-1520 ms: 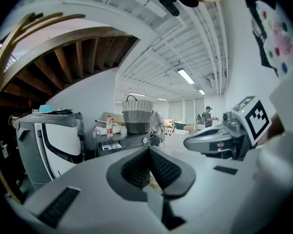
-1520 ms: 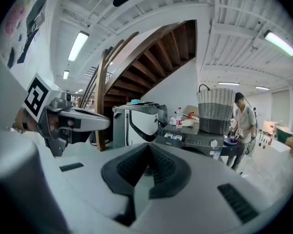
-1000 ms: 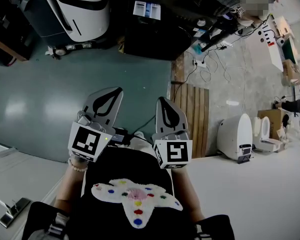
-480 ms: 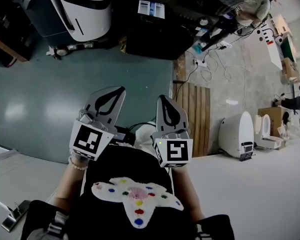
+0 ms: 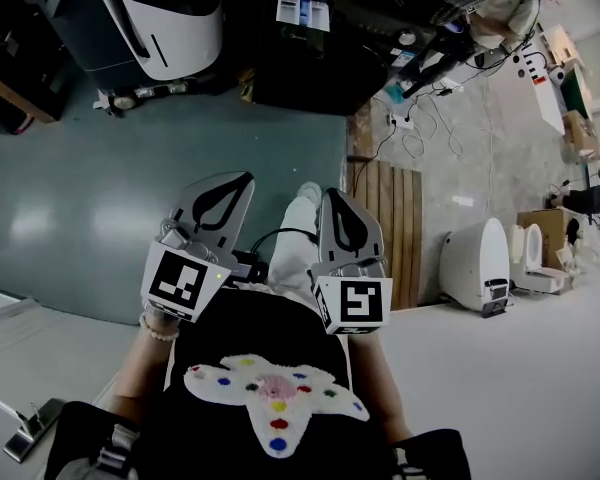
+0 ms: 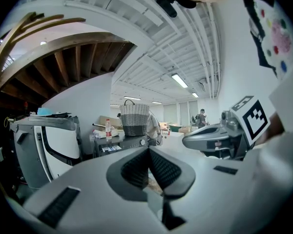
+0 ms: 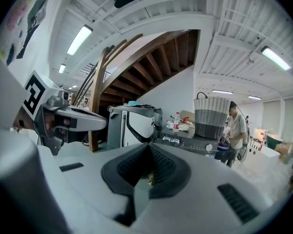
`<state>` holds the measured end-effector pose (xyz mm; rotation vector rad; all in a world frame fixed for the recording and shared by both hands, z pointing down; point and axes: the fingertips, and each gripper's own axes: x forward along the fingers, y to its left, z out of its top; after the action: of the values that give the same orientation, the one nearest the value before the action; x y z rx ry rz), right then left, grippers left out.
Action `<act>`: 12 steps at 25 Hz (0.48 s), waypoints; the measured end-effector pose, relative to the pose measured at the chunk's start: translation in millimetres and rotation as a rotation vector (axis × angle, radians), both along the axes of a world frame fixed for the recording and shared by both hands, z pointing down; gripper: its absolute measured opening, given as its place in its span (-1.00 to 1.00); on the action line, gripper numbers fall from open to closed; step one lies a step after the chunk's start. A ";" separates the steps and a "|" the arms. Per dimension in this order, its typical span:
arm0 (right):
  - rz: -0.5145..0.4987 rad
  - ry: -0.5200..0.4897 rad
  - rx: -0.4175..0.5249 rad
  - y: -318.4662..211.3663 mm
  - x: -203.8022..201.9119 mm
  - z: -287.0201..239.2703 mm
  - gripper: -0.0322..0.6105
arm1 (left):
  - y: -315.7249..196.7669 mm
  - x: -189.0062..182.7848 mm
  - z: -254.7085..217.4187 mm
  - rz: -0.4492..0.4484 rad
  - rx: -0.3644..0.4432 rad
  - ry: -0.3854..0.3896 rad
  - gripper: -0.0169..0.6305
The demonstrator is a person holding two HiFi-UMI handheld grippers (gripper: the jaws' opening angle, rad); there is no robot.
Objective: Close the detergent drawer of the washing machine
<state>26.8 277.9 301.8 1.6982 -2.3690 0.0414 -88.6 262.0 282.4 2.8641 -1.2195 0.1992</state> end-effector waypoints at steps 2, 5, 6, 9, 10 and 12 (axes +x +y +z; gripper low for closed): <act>-0.010 -0.005 0.001 -1.2 -0.6 0.4 -0.89 | -0.7 -1.1 -1.0 -0.012 0.006 0.000 -0.91; -0.044 -0.010 0.006 -9.6 -3.6 1.0 -0.89 | -5.4 -4.7 -0.2 -0.044 0.008 0.001 -0.91; -0.058 -0.008 0.008 -13.6 -5.0 1.6 -0.89 | -6.3 -6.2 2.2 -0.055 -0.001 -0.002 -0.91; -0.094 -0.023 0.002 -29.0 -9.7 2.6 -0.89 | -10.8 -9.1 5.5 -0.081 -0.018 -0.015 -0.91; -0.100 -0.029 0.001 -33.8 -11.2 2.2 -0.89 | -13.5 -9.6 3.7 -0.085 -0.012 -0.014 -0.91; -0.107 -0.030 0.007 -42.1 -13.2 1.5 -0.89 | -20.9 -10.8 2.0 -0.093 -0.006 -0.011 -0.91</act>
<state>13.7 235.8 303.4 1.5816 -2.4814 0.0412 -99.4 241.2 284.4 2.7961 -1.3480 0.2160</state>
